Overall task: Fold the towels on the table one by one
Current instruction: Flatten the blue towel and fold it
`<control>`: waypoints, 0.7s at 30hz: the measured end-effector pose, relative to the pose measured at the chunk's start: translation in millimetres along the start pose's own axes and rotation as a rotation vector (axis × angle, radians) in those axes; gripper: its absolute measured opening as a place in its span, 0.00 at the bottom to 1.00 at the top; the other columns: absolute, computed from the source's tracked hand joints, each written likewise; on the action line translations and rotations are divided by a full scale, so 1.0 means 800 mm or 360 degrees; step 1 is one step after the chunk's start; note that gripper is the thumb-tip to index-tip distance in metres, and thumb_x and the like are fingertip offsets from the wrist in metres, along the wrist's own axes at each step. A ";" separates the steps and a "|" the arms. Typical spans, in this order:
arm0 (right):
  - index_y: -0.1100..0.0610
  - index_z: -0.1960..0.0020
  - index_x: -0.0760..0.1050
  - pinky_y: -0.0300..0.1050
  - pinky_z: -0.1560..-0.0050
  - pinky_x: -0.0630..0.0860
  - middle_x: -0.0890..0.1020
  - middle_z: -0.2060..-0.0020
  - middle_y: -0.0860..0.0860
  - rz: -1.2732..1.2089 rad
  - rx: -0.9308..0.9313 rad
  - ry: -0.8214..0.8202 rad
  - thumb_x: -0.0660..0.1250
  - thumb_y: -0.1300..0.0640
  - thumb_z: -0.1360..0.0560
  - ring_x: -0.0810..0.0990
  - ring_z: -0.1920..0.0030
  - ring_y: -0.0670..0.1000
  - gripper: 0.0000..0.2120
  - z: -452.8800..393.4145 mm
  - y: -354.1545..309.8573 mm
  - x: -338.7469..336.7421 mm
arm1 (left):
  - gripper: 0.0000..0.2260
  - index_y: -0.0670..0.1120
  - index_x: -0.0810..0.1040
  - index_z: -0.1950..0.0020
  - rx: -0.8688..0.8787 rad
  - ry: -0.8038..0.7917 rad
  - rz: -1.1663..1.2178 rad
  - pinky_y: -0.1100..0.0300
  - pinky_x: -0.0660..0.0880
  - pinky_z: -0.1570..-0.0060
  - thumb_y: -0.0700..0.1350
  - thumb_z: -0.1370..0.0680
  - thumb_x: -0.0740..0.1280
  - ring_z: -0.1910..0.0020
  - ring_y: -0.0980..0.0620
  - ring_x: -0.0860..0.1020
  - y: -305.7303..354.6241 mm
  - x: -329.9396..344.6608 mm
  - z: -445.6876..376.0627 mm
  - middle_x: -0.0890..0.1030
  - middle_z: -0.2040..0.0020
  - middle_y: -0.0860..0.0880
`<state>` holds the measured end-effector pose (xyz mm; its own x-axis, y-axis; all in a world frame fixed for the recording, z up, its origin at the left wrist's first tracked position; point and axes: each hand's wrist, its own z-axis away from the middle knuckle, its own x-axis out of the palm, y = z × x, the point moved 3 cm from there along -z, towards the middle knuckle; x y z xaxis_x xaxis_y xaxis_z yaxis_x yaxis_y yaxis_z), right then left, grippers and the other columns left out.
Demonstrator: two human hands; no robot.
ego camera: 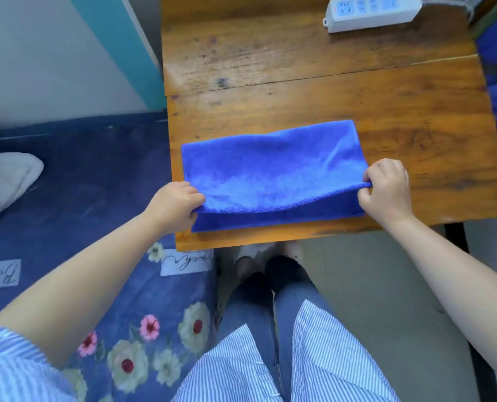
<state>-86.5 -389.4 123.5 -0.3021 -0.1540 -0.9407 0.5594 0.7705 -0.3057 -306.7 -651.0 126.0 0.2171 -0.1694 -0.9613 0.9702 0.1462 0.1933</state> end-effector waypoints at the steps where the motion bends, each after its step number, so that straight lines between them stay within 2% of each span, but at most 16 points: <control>1: 0.70 0.68 0.73 0.55 0.60 0.72 0.76 0.67 0.66 -0.0002 -0.0007 0.0002 0.59 0.72 0.44 0.75 0.62 0.67 0.07 0.005 0.001 0.000 | 0.10 0.39 0.69 0.80 -0.0010 -0.0030 0.0003 0.69 0.63 0.80 0.29 0.51 0.69 0.84 0.47 0.68 0.004 0.005 0.001 0.68 0.83 0.45; 4: 0.70 0.68 0.73 0.55 0.61 0.73 0.76 0.69 0.66 -0.0009 -0.0045 0.0027 0.59 0.73 0.45 0.75 0.64 0.67 0.06 0.018 0.004 -0.001 | 0.15 0.40 0.69 0.81 0.0014 -0.0027 -0.0031 0.70 0.63 0.79 0.28 0.58 0.72 0.84 0.48 0.67 0.013 0.018 0.005 0.68 0.84 0.46; 8: 0.69 0.69 0.72 0.55 0.63 0.73 0.76 0.70 0.65 0.0012 -0.0065 -0.0003 0.60 0.72 0.46 0.75 0.65 0.66 0.06 0.030 0.010 0.000 | 0.15 0.40 0.70 0.81 0.0002 -0.0043 -0.0096 0.70 0.64 0.80 0.30 0.58 0.74 0.84 0.48 0.69 0.015 0.029 0.011 0.69 0.83 0.46; 10: 0.69 0.70 0.72 0.53 0.63 0.73 0.75 0.71 0.64 0.0053 -0.0082 -0.0034 0.60 0.72 0.47 0.76 0.66 0.66 0.06 0.034 0.011 0.002 | 0.12 0.40 0.75 0.76 -0.0028 -0.0105 -0.0171 0.67 0.68 0.79 0.32 0.52 0.75 0.79 0.47 0.73 0.016 0.037 0.011 0.73 0.79 0.46; 11: 0.68 0.70 0.71 0.53 0.63 0.73 0.75 0.71 0.64 0.0085 -0.0098 -0.0053 0.60 0.72 0.47 0.76 0.66 0.65 0.06 0.037 0.011 0.005 | 0.08 0.41 0.78 0.68 -0.0094 -0.0234 -0.0259 0.64 0.72 0.73 0.36 0.43 0.74 0.71 0.47 0.77 0.013 0.044 0.011 0.78 0.72 0.46; 12: 0.68 0.70 0.71 0.53 0.63 0.74 0.75 0.71 0.64 0.0115 -0.0115 -0.0077 0.61 0.72 0.47 0.76 0.67 0.65 0.05 0.039 0.012 0.009 | 0.06 0.43 0.79 0.57 -0.0198 -0.0397 -0.0374 0.60 0.73 0.64 0.40 0.34 0.69 0.60 0.47 0.78 0.009 0.052 0.011 0.80 0.62 0.47; 13: 0.68 0.70 0.71 0.53 0.64 0.74 0.75 0.71 0.64 0.0142 -0.0123 -0.0104 0.61 0.72 0.47 0.76 0.67 0.65 0.05 0.041 0.013 0.013 | 0.09 0.45 0.77 0.49 -0.0294 -0.0601 -0.0446 0.59 0.71 0.56 0.42 0.27 0.63 0.52 0.49 0.76 0.003 0.064 0.013 0.79 0.53 0.49; 14: 0.68 0.70 0.72 0.53 0.64 0.74 0.75 0.71 0.64 0.0161 -0.0125 -0.0131 0.62 0.73 0.47 0.76 0.67 0.65 0.06 0.044 0.014 0.017 | 0.11 0.47 0.74 0.45 -0.0383 -0.0767 -0.0456 0.60 0.69 0.53 0.44 0.25 0.59 0.47 0.49 0.75 0.001 0.070 0.014 0.78 0.49 0.50; 17: 0.67 0.70 0.73 0.54 0.64 0.74 0.75 0.71 0.64 0.0215 -0.0163 -0.0197 0.63 0.73 0.45 0.76 0.68 0.64 0.05 0.053 0.021 0.030 | 0.12 0.47 0.73 0.44 -0.0513 -0.0818 -0.0395 0.60 0.66 0.56 0.42 0.25 0.58 0.46 0.49 0.74 0.002 0.080 0.011 0.76 0.48 0.49; 21: 0.68 0.68 0.73 0.56 0.61 0.74 0.75 0.70 0.63 0.0228 -0.0152 -0.0285 0.64 0.75 0.46 0.77 0.67 0.64 0.07 0.064 0.028 0.037 | 0.10 0.48 0.73 0.47 -0.0518 -0.0913 -0.0395 0.61 0.61 0.58 0.43 0.28 0.60 0.50 0.49 0.74 0.006 0.077 0.010 0.75 0.51 0.49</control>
<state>-43.5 -408.2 81.5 -0.0788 -0.1396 -0.9871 0.5084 0.8461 -0.1602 -287.8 -668.4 69.2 0.1030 -0.7095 -0.6971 0.9362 0.3060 -0.1731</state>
